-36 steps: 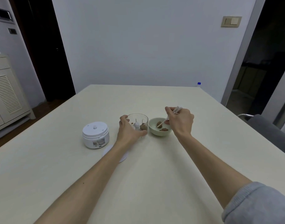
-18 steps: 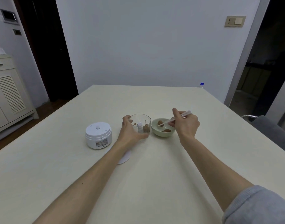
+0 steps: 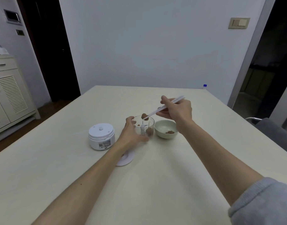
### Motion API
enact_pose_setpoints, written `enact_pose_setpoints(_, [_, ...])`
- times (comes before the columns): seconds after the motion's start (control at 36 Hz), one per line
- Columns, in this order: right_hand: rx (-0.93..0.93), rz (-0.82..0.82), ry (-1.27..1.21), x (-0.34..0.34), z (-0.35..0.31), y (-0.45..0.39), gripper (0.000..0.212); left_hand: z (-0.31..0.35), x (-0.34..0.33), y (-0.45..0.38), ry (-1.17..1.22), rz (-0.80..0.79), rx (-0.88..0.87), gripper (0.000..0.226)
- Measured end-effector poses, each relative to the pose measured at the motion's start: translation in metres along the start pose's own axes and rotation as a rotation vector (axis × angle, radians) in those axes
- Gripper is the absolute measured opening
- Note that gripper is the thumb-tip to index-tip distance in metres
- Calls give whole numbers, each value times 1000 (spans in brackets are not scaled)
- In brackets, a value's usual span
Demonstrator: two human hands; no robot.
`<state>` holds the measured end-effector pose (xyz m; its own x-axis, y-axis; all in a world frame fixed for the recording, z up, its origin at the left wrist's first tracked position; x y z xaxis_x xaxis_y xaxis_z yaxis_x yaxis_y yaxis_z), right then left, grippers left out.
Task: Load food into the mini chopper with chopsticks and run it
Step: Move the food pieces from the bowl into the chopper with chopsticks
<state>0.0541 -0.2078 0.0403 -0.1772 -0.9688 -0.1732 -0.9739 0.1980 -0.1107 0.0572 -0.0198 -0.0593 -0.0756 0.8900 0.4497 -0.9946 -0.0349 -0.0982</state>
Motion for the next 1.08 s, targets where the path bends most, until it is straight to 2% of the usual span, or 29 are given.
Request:
enact_pose_setpoints(0.17, [198, -191, 425, -29, -13, 4, 23, -1, 2, 2, 4, -2, 0, 104])
enact_pose_setpoints(0.31, [222, -237, 606, -40, -6, 3, 24, 2, 2, 3, -23, 3, -14, 103])
enact_pose_setpoints(0.42, [152, -235, 561, -38, 0, 4, 22, 3, 2, 4, -35, -7, -18, 106])
enact_pose_setpoints(0.56, [26, -181, 365, -21, -5, 3, 17, 6, 1, 5, -46, -14, -24, 105])
enact_pose_setpoints(0.67, [-21, -70, 189, -1, -14, -3, 17, 7, -1, 6, -56, -39, -20, 111])
enact_pose_setpoints(0.78, [0, 89, 115, 22, -16, -10, 13, 8, -5, 6, -45, -26, -19, 118])
enact_pose_setpoints(0.92, [82, 229, 254, 40, -9, -15, 16, 11, -8, 4, -39, 6, -28, 117])
enact_pose_setpoints(1.08, [131, 152, 432, 37, -8, -12, 19, 12, -9, 2, -84, 49, -10, 112])
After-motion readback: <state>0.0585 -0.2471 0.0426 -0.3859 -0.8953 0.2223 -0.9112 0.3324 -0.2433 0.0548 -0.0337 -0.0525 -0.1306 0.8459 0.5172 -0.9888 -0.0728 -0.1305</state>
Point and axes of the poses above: each hand's wrist, its own y-axis away from the middle knuckle, its own x-axis out of the back of the hand, z = x × y, the point moved 4 cm from there along -y, towards the middle knuckle, and after that the axes turned 3 degrees about -y, right-handed, at the moved point
